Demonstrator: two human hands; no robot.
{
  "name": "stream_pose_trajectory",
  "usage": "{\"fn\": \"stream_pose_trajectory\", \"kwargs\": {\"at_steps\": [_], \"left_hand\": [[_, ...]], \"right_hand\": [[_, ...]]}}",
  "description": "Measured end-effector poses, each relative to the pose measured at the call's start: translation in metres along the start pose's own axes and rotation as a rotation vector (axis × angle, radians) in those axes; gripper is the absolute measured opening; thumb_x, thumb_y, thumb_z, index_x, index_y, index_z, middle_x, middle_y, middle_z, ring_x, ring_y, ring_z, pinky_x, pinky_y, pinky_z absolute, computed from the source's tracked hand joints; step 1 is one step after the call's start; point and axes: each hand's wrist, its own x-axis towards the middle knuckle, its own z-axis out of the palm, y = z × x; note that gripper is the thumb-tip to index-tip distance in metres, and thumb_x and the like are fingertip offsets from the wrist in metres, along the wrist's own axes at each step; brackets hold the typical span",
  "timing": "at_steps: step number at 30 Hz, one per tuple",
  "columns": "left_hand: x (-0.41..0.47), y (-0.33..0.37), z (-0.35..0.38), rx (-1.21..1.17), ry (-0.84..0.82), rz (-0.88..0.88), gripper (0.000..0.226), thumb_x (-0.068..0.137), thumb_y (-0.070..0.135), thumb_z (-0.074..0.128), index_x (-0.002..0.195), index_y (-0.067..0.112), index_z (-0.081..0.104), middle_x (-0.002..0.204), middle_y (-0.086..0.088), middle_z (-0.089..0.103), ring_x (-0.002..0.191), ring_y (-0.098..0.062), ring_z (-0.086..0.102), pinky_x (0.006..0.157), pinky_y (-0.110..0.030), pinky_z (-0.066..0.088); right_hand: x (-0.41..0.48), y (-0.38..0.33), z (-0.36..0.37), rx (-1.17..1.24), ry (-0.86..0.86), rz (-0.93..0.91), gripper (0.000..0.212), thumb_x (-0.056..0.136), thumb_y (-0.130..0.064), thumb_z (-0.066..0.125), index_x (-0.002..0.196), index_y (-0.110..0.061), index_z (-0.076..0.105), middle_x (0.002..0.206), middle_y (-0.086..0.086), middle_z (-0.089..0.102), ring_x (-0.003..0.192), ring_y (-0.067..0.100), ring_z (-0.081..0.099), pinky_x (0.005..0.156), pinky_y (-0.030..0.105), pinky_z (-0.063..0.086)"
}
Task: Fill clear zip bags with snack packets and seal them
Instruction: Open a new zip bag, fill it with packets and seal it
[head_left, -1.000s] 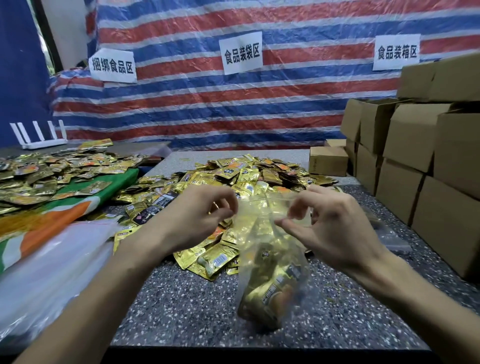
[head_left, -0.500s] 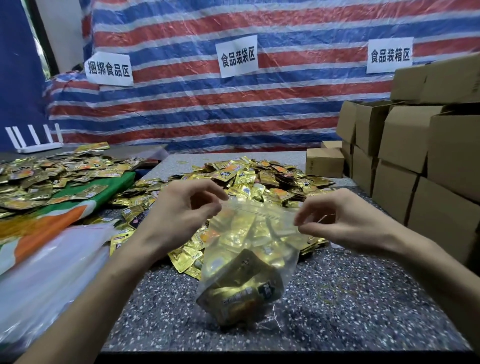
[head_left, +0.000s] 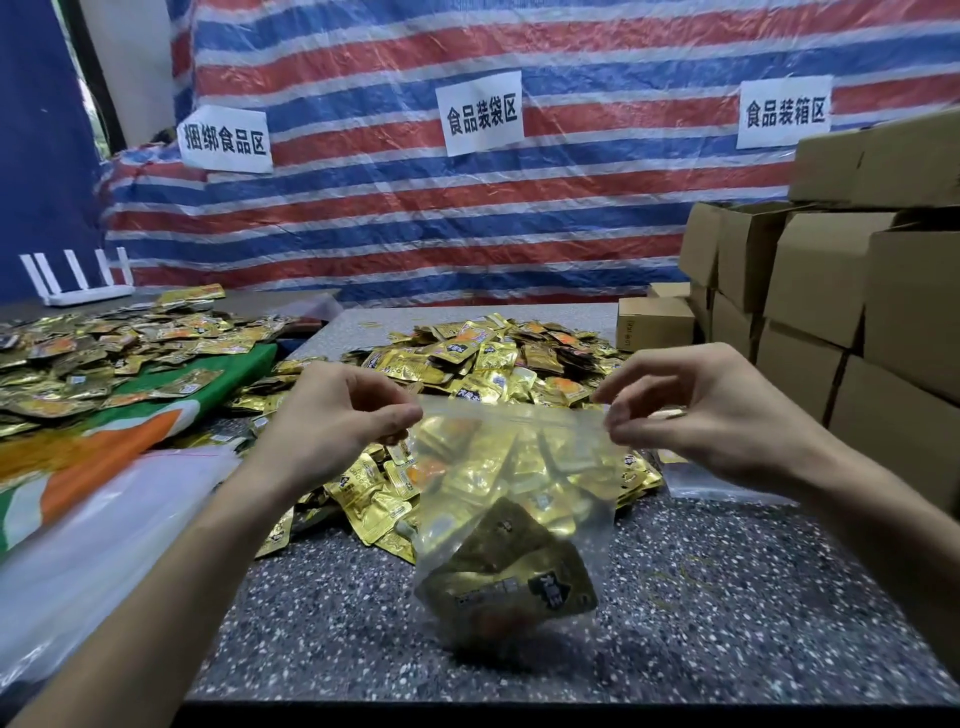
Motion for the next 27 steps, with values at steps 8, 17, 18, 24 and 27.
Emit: {"fn": "stream_pose_trajectory", "kwargs": {"at_steps": [8,17,18,24,27], "left_hand": [[-0.012,0.009,0.001,0.04,0.032,0.163,0.006,0.085,0.007,0.074,0.081,0.012,0.071,0.075,-0.007,0.07,0.068,-0.015,0.064,0.061,-0.021,0.051],[-0.025,0.014,0.031,0.082,0.084,0.262,0.018,0.085,0.004,0.073,0.076,0.018,0.067,0.073,0.004,0.067,0.067,-0.01,0.061,0.06,-0.016,0.048],[-0.025,0.016,0.034,0.096,0.084,0.277,0.018,0.085,0.005,0.073,0.075,0.019,0.066,0.073,0.004,0.067,0.068,-0.01,0.061,0.061,-0.018,0.048],[-0.026,0.018,0.04,0.059,0.073,0.299,0.016,0.084,0.007,0.073,0.075,0.018,0.067,0.068,0.003,0.066,0.065,-0.017,0.061,0.061,-0.034,0.049],[-0.028,0.016,0.038,0.045,0.069,0.307,0.018,0.084,0.007,0.074,0.074,0.019,0.066,0.066,0.003,0.065,0.061,-0.012,0.059,0.058,-0.027,0.047]], "right_hand": [[-0.001,-0.015,-0.009,0.068,0.098,0.033,0.028,0.073,0.006,0.08,0.083,-0.018,0.07,0.077,0.003,0.076,0.074,0.018,0.073,0.067,0.023,0.058],[0.002,-0.034,0.023,-0.379,-0.175,-0.045,0.061,0.079,-0.049,0.071,0.135,-0.035,0.052,0.134,-0.019,0.046,0.121,-0.006,0.043,0.099,0.015,0.034],[0.005,-0.038,0.033,-0.407,-0.168,-0.086,0.058,0.081,-0.052,0.068,0.135,-0.034,0.054,0.133,-0.017,0.049,0.12,-0.004,0.044,0.099,0.017,0.035],[0.025,-0.046,0.065,-0.362,-0.023,-0.208,0.002,0.089,-0.029,0.069,0.09,-0.028,0.07,0.086,-0.014,0.07,0.075,0.002,0.06,0.068,0.029,0.051],[0.025,-0.044,0.067,-0.323,-0.031,-0.237,0.005,0.087,-0.026,0.071,0.084,-0.029,0.069,0.076,-0.016,0.067,0.067,-0.003,0.056,0.06,0.019,0.044]]}}
